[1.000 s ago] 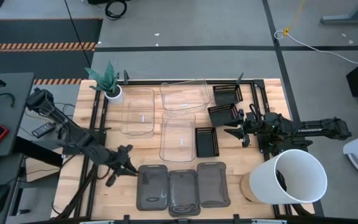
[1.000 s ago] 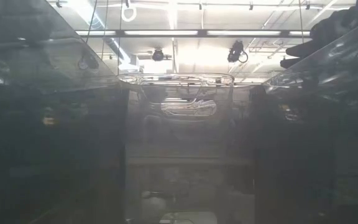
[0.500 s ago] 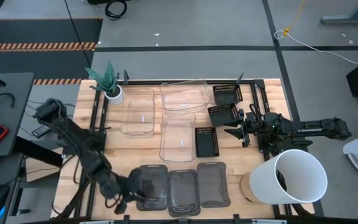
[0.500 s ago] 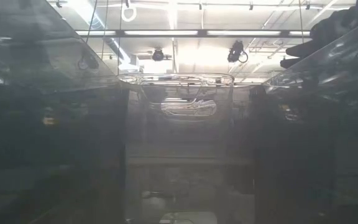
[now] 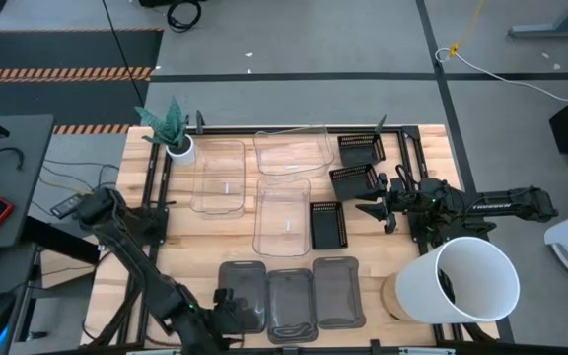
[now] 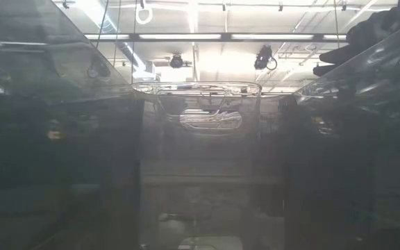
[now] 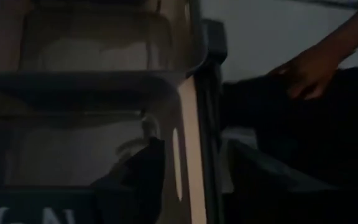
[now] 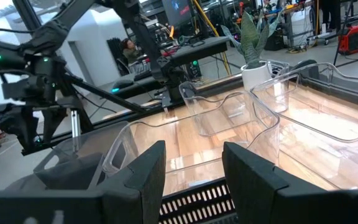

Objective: Stack baskets by color
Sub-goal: Stack the left black transparent bin on top of the middle black transparent bin

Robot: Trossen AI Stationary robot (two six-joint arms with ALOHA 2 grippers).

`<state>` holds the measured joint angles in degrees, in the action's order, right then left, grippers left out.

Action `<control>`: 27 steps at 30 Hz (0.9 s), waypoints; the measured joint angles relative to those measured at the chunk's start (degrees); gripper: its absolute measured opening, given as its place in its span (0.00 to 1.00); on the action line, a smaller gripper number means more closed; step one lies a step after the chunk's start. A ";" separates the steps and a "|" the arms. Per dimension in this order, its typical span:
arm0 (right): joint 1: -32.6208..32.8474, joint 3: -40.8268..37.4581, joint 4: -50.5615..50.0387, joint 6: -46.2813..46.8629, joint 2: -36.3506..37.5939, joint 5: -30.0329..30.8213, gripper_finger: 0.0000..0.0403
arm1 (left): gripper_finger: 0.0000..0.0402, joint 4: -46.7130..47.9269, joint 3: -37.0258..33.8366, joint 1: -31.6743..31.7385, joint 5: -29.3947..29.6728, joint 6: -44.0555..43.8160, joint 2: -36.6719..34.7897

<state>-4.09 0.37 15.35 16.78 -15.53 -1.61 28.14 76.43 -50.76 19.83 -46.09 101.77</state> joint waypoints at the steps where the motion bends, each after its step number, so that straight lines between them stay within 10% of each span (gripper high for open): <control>1: -0.01 0.01 0.00 0.01 0.01 0.00 0.41 | 0.47 1.93 1.46 0.15 -0.25 -0.45 1.07; 27: 0.01 -0.01 0.04 -0.01 0.02 0.00 0.41 | 0.43 15.46 11.86 3.32 -9.32 -5.83 14.44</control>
<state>-4.08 0.36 15.40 16.78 -15.51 -1.60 43.60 88.29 -47.45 10.50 -51.92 116.20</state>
